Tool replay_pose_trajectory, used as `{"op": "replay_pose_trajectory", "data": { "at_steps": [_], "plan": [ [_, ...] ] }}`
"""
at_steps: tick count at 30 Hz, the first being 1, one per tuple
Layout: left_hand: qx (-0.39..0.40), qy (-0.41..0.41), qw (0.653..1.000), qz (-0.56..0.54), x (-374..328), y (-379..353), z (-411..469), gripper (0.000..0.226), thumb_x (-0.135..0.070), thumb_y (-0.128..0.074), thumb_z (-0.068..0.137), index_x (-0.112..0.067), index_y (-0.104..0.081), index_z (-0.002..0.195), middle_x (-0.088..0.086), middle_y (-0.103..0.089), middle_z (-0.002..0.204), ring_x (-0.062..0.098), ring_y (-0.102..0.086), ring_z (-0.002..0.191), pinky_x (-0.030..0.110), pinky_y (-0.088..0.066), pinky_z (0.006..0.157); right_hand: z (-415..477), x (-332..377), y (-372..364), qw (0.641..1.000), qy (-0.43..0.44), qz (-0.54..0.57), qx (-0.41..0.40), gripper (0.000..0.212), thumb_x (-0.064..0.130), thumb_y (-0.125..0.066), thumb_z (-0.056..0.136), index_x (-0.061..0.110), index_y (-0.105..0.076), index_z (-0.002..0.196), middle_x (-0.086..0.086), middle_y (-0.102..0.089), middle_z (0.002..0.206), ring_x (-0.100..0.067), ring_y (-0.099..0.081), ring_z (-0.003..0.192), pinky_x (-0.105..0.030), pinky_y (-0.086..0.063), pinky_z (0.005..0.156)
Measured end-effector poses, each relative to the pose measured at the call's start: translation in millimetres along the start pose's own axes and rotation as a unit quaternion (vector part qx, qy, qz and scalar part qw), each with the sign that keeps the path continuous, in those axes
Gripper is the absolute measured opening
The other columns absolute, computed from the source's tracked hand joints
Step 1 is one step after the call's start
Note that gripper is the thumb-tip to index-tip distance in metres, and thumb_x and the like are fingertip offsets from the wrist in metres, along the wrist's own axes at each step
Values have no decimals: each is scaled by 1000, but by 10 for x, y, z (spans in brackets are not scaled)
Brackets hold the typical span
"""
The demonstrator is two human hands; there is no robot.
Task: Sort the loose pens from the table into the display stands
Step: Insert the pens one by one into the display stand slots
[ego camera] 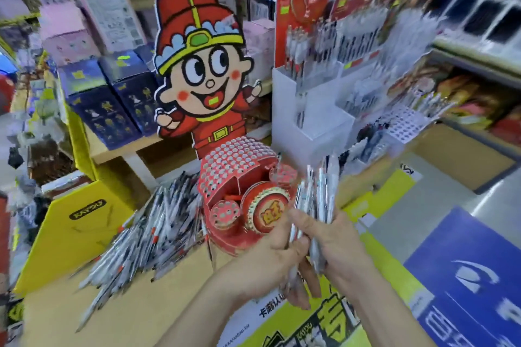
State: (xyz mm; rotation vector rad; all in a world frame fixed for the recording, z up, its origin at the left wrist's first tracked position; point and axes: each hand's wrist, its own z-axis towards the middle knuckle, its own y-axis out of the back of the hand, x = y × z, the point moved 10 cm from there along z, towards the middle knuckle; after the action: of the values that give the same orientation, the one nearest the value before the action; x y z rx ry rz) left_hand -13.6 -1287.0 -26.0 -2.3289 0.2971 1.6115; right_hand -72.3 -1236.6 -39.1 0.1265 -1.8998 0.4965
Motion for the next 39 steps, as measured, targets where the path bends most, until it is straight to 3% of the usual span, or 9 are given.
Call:
{"op": "replay_pose_trajectory", "data": {
  "at_steps": [4,8,11,15,20,25,29,34,39],
  "plan": [
    [-12,-29,977,210,-201,-189,527,44,-54,-43,96,-52,-28,137,-10,-66,106,12,-63,92,37,-54,88,15,271,688,999,18,4,-27,23,28,-82,63,12,-74,77,-18,-69,72,-26,-64,58,-31,-52,54],
    [-134,-112,974,146,-721,-229,964,21,-36,-50,93,-39,-64,109,-12,-63,77,5,-56,68,23,-48,56,31,498,1343,998,29,-4,-56,41,39,-91,52,15,-74,80,-4,-71,72,-18,-67,65,-34,-51,65],
    [-154,-136,970,126,-971,-472,1344,12,-23,-59,94,-25,-70,94,-2,-58,66,11,-51,58,27,-45,52,48,606,1653,998,29,-10,-50,30,42,-88,59,22,-76,79,-1,-64,68,-17,-56,60,-31,-46,56],
    [-156,-133,977,63,-1073,-684,1802,10,-12,-63,91,-15,-69,83,0,-55,54,13,-49,50,24,-44,48,139,767,2059,995,43,-6,-86,40,46,-89,58,16,-75,81,-6,-68,77,-19,-63,74,-34,-51,68],
    [-183,-128,974,-26,-1143,-602,2420,15,-14,-53,96,-9,-66,91,3,-58,66,12,-54,52,24,-48,50,352,843,2487,994,15,32,-103,43,40,-78,63,7,-68,88,-7,-66,73,-21,-60,72,-36,-48,76],
    [-194,-134,969,-75,-1252,-513,3062,23,-15,-53,97,-15,-71,82,7,-59,66,16,-54,54,25,-49,50,790,1075,2790,994,7,44,-102,35,31,-72,70,1,-64,88,-19,-60,71,-24,-56,58,-31,-51,56],
    [-155,-97,974,-136,-1403,-389,3535,20,-10,-61,90,-3,-64,108,19,-70,88,17,-61,59,22,-49,51,1234,1346,3038,994,16,14,-106,29,29,-70,74,3,-64,84,-17,-62,66,-24,-53,53,-32,-49,55],
    [-188,-125,972,-70,-1677,-197,3867,18,-3,-65,88,-16,-59,98,5,-72,73,13,-66,60,22,-54,56,1655,1594,3311,989,9,-84,-122,34,34,-69,78,1,-64,79,-20,-62,68,-26,-60,59,-29,-51,58],
    [-272,-187,943,-26,-1949,121,4093,11,-10,-62,91,-17,-57,99,5,-73,77,16,-70,71,28,-58,71,1992,1669,3769,984,-13,24,-178,26,26,-68,81,1,-64,89,-10,-58,58,-19,-54,50,-26,-48,48]
  ]
}}
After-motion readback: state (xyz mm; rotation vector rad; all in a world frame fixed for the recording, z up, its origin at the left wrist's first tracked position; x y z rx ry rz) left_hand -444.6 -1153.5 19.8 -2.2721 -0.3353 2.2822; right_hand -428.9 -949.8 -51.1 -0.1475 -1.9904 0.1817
